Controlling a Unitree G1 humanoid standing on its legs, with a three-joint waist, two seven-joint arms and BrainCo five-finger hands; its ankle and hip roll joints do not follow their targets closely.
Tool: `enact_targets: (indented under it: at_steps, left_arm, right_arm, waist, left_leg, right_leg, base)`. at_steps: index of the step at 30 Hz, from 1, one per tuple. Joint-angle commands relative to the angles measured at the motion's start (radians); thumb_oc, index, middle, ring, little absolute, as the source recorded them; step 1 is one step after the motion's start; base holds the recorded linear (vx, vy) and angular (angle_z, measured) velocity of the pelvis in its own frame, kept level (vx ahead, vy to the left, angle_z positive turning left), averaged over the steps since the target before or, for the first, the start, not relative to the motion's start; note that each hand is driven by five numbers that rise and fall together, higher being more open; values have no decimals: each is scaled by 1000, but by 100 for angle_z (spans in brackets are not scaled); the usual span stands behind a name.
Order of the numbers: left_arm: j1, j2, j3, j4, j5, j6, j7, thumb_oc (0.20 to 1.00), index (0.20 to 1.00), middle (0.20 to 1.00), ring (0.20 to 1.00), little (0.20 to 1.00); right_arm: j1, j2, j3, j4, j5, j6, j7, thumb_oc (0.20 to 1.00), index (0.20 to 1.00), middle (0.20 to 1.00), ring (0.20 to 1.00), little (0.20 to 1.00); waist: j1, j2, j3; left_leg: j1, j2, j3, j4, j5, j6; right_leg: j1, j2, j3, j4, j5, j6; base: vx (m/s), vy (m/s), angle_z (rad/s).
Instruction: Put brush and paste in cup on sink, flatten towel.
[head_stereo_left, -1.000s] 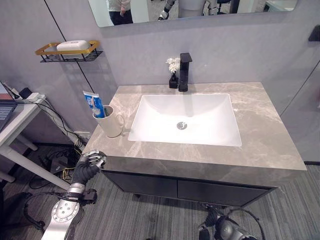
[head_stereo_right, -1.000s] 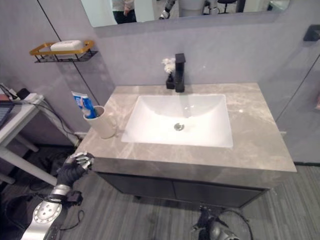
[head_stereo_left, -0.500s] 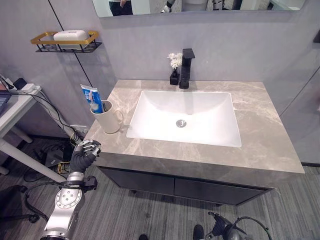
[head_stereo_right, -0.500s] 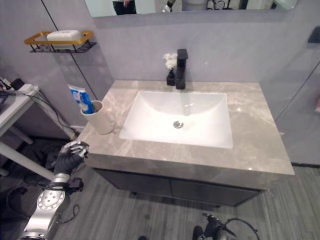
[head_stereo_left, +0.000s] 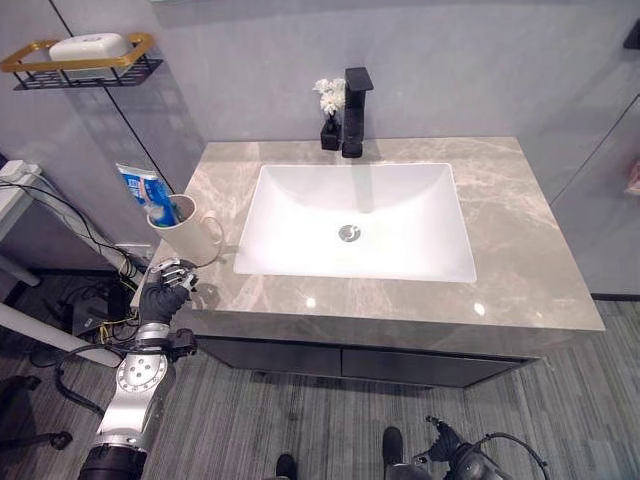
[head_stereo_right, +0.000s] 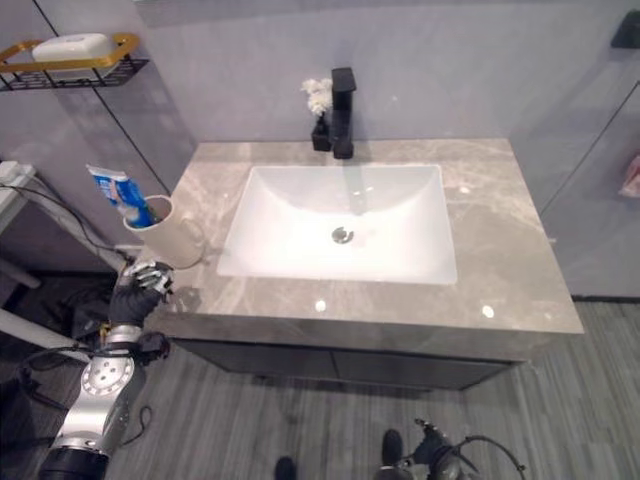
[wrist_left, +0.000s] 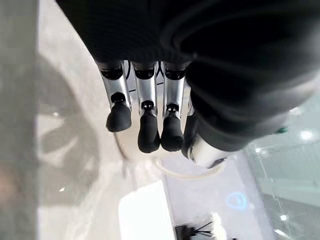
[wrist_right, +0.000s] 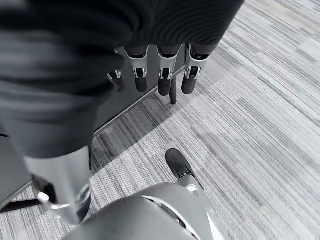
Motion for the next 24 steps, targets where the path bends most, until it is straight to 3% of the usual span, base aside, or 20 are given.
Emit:
enact_targets:
  at_steps: [1,24]
  left_arm:
    - [-103,55,22,-6,-24,-32,59,200,200,200,200,200]
    - [-270,62,-28,59,73,4,136,200,200,200,200,200]
  right_arm:
    - [-58,34,9,41,70,7,-26,1000,1000,1000,1000,1000]
    - [-84,72,-27,78,179,7,-43,1000,1000,1000,1000,1000]
  waist:
    - [-14,-75,19]
    - [-32,-93,45]
  left_leg:
    - [-20,-14,4,6,15,15]
    - [-78,-23,33,6,11,13]
  right_leg:
    - [58,-80,46,9,-26,70]
    - [-43,-85,94,9,8,94]
  base:
    - [27,20,-11]
    - [12,13,-6]
